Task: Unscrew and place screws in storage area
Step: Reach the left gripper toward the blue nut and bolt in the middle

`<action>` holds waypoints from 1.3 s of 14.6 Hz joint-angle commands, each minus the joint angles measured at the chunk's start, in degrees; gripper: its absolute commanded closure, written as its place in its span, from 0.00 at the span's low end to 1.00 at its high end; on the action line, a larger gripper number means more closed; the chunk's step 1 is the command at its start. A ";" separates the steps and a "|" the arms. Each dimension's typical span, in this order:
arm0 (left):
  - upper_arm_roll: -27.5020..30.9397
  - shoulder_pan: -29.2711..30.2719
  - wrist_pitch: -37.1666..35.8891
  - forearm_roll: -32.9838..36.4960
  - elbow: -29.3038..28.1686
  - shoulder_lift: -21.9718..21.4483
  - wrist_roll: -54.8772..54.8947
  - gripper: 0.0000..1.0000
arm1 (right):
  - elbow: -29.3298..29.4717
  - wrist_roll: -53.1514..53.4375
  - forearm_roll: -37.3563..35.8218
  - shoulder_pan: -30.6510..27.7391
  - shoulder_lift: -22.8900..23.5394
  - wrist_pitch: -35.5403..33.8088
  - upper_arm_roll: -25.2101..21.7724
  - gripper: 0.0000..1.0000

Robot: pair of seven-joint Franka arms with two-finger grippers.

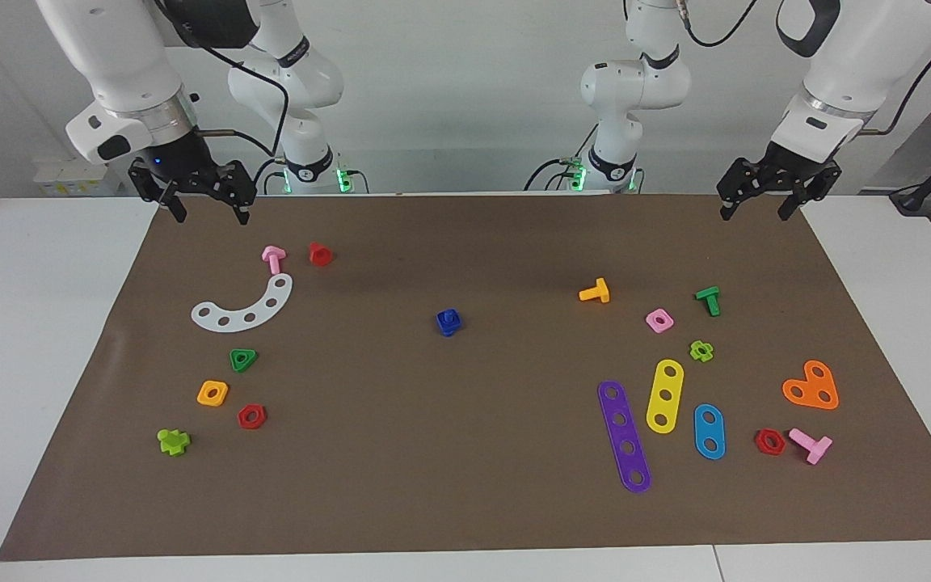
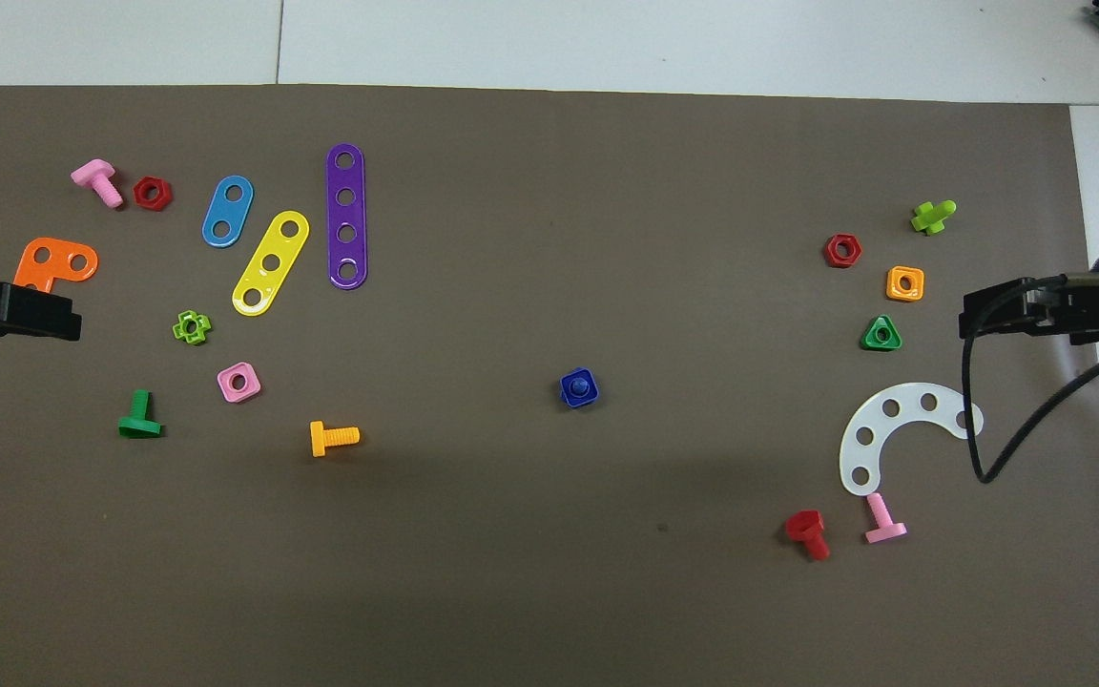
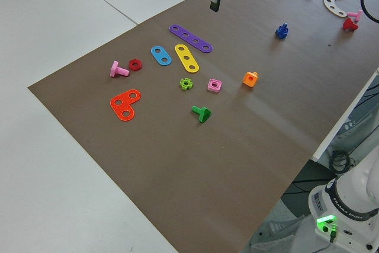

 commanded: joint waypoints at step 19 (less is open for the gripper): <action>-0.88 -24.55 22.68 -1.12 -9.08 10.47 -41.40 0.05 | -0.96 -1.41 0.61 -0.24 -1.05 -0.37 0.09 0.00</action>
